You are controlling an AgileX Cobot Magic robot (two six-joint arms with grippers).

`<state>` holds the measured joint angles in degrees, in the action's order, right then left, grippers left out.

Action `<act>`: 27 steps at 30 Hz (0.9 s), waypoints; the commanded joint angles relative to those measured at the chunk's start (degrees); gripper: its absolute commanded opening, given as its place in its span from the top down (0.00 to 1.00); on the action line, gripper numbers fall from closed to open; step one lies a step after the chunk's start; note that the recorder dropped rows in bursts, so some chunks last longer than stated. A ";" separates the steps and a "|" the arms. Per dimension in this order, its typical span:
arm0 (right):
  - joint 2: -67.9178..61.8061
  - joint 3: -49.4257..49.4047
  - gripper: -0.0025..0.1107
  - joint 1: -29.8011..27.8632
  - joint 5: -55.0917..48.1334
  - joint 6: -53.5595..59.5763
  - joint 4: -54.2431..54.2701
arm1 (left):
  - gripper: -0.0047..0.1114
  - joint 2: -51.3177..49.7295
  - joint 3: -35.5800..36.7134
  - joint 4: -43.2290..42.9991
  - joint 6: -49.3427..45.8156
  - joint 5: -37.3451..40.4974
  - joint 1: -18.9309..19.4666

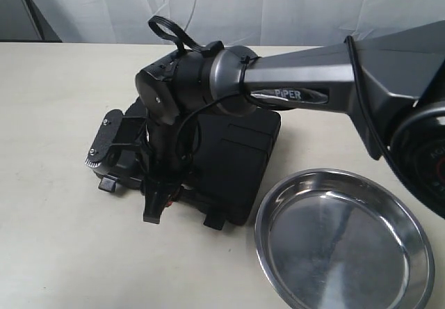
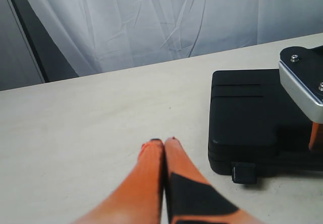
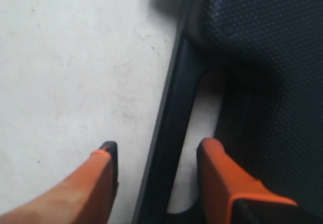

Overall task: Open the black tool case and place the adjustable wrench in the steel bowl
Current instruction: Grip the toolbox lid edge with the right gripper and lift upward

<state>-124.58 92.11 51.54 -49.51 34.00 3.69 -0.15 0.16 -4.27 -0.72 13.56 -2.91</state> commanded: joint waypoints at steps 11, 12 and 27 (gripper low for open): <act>-0.88 0.32 0.56 -0.12 0.37 0.45 -0.51 | 0.96 0.15 -0.16 0.16 0.11 0.14 -0.07; -0.99 0.32 0.56 -0.12 0.37 0.45 -0.51 | 0.96 0.15 -0.16 0.16 0.11 0.14 -0.07; -0.99 0.32 0.98 -0.12 1.61 0.45 -0.51 | 0.96 0.15 -0.16 0.16 0.11 0.14 -0.07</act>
<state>-125.76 92.11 51.43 -48.34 33.25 3.69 -0.15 0.16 -4.27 -0.72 13.56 -2.91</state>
